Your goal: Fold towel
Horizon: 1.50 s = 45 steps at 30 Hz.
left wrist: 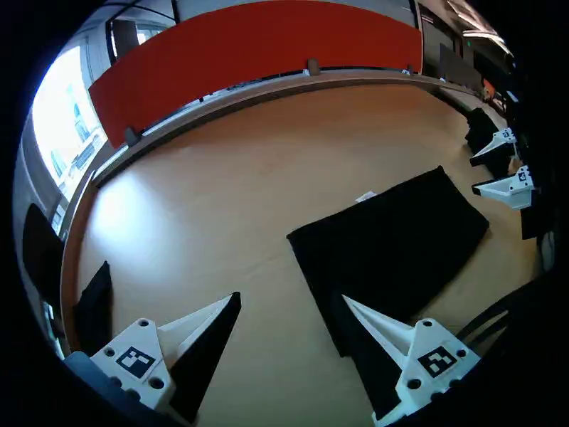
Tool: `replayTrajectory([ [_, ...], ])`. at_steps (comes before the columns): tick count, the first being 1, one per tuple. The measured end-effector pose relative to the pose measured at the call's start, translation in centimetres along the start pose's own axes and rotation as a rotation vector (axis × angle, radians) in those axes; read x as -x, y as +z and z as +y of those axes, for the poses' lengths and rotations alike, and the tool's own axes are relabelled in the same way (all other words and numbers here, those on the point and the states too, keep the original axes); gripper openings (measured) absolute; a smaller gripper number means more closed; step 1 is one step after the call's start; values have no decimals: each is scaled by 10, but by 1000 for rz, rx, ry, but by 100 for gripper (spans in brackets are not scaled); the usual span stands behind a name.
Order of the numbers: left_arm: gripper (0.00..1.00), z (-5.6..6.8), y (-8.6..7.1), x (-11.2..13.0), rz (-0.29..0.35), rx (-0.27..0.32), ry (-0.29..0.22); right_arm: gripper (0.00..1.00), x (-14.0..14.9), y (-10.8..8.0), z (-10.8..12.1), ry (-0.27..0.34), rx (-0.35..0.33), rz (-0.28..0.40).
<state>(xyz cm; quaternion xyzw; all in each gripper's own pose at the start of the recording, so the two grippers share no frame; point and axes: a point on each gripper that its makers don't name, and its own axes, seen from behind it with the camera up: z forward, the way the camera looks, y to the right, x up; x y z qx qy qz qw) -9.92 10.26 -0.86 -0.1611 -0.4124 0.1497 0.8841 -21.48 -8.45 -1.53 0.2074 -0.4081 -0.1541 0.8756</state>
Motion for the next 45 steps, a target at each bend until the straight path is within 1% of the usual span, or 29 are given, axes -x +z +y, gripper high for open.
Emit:
replayTrajectory([
  [14,94,13,-20,30,-14,-4,-48,85,31,-26,-20,50,-4,-5],
  [20,94,14,-24,35,-17,-6,-59,85,35,-29,-23,66,-5,-5],
  [26,94,13,-28,36,-14,-11,-68,85,34,-29,-23,55,-13,0],
  [32,94,11,-34,42,-16,-25,-94,85,34,-28,-25,32,-29,-1],
  [35,94,8,-39,48,-20,-38,-120,85,34,-28,-27,21,-45,0],
  [41,94,5,-49,61,-25,-53,-192,85,31,-27,-33,-11,-83,2],
  [45,94,2,-54,66,-28,-63,-216,85,30,-25,-33,-28,-95,1],
])
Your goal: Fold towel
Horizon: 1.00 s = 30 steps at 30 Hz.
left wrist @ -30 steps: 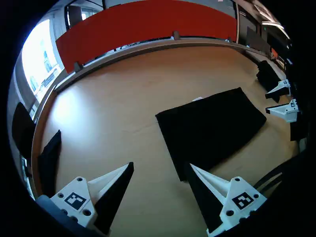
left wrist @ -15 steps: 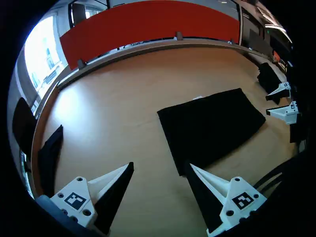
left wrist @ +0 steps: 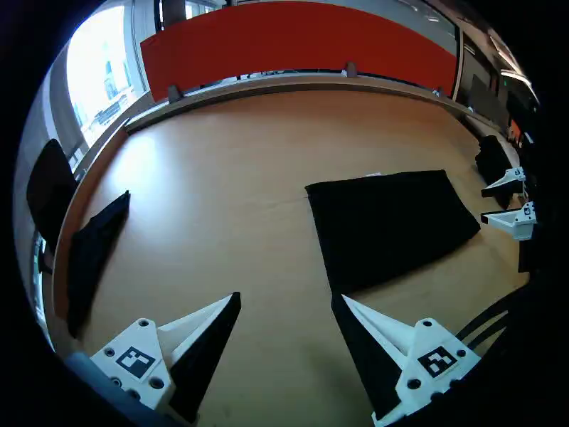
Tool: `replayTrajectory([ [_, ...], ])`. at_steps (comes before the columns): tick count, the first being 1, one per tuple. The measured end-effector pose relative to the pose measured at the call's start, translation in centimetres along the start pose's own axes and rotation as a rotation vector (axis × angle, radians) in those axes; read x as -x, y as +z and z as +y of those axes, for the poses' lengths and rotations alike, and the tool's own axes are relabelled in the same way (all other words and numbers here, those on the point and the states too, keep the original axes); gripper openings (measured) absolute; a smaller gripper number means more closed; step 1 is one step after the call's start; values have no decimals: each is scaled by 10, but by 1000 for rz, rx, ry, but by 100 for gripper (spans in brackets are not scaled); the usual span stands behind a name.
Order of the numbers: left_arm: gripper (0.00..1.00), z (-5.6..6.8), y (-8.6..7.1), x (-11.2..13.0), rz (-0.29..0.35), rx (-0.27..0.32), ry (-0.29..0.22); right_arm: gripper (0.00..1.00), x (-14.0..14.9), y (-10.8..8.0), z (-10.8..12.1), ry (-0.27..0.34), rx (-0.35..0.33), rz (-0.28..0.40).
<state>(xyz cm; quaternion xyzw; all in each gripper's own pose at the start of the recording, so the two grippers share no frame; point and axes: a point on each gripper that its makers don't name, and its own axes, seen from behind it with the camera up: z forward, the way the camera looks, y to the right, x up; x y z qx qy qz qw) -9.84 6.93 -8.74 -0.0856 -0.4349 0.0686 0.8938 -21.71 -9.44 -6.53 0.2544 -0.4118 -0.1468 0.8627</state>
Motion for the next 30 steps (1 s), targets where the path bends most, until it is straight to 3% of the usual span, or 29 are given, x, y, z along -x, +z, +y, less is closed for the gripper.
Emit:
replayTrajectory([
  [15,94,-10,-21,20,-12,-36,-56,85,19,6,-10,-49,-61,-50],
  [19,94,-10,-25,27,-19,-39,-67,80,27,7,-11,-50,-70,-63],
  [30,94,-14,-31,33,-23,-49,-82,52,35,6,-17,-68,-117,-81],
])
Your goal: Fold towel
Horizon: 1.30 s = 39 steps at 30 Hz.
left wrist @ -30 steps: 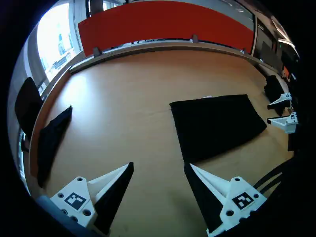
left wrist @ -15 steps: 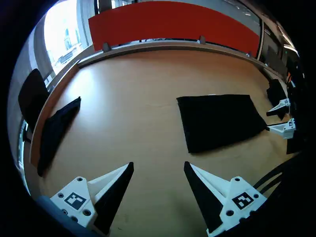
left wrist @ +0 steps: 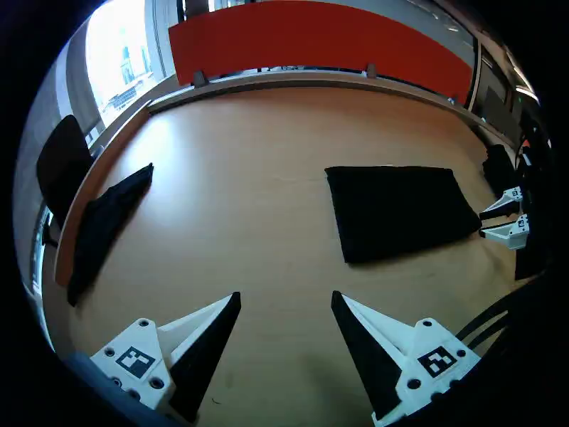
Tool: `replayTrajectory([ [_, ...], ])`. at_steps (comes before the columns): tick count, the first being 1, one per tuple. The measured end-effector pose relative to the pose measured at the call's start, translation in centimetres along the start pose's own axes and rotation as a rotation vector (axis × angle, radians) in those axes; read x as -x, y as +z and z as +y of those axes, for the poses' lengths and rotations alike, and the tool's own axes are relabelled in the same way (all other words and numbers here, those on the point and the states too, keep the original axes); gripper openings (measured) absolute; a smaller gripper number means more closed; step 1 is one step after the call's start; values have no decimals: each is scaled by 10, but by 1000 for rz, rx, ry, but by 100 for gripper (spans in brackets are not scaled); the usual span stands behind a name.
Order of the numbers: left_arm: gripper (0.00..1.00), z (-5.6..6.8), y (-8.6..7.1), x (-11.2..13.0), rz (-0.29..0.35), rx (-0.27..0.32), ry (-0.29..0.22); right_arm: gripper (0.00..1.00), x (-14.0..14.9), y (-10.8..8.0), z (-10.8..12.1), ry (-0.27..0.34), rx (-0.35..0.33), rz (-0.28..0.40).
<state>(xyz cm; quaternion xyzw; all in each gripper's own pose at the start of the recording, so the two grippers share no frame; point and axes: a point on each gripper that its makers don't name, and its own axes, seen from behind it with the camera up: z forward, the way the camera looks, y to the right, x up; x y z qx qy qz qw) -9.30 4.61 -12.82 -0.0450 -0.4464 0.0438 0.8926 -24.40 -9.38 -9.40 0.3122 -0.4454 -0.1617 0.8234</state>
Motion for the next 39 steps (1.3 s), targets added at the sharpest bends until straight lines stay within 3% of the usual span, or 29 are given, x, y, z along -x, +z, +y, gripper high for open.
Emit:
replayTrajectory([
  [6,94,-2,-2,2,-1,1,-6,46,3,1,2,-3,-8,-14],
  [11,94,-5,-2,5,-5,-4,-12,30,4,2,1,0,-18,-18],
  [17,94,-9,-4,6,-8,-10,-11,22,4,5,0,-3,-26,-21],
  [23,94,-11,-5,8,-10,-14,-14,5,4,6,0,0,-27,-22],
  [32,94,-12,-7,10,-10,-16,-15,4,-9,0,0,0,-9,11],
  [39,94,-16,-9,8,-4,-21,-19,5,-46,-18,4,-20,23,84],
])
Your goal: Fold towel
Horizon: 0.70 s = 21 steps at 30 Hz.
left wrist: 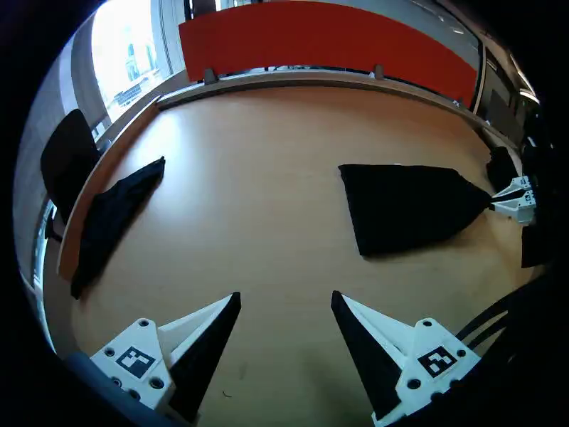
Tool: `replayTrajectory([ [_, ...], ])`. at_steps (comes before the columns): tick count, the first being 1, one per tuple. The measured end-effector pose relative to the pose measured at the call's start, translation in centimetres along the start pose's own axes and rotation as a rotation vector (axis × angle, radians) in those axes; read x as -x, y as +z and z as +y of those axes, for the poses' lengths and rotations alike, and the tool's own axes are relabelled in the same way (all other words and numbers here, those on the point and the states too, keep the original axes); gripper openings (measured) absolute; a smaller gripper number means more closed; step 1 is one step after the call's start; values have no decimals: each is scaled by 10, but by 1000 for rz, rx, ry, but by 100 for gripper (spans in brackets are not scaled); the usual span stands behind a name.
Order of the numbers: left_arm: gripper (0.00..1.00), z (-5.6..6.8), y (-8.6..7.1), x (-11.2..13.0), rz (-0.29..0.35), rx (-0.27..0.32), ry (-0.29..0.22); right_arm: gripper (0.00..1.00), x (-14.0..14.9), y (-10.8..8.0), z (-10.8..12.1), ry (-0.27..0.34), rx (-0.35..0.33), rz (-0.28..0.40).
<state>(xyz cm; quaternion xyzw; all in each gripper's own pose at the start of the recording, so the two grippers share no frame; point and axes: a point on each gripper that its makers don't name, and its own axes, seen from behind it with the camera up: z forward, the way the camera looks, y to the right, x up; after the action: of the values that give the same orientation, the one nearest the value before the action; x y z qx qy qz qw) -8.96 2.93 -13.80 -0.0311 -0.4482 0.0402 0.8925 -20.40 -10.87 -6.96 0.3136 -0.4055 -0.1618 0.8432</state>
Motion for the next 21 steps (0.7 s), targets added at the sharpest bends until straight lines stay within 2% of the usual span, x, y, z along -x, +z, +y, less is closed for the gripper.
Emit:
replayTrajectory([
  [11,94,0,-4,-3,8,-1,-1,5,-66,-31,8,-56,33,120],
  [21,94,-1,-7,-4,15,-6,-5,4,-93,-58,20,-94,56,170],
])
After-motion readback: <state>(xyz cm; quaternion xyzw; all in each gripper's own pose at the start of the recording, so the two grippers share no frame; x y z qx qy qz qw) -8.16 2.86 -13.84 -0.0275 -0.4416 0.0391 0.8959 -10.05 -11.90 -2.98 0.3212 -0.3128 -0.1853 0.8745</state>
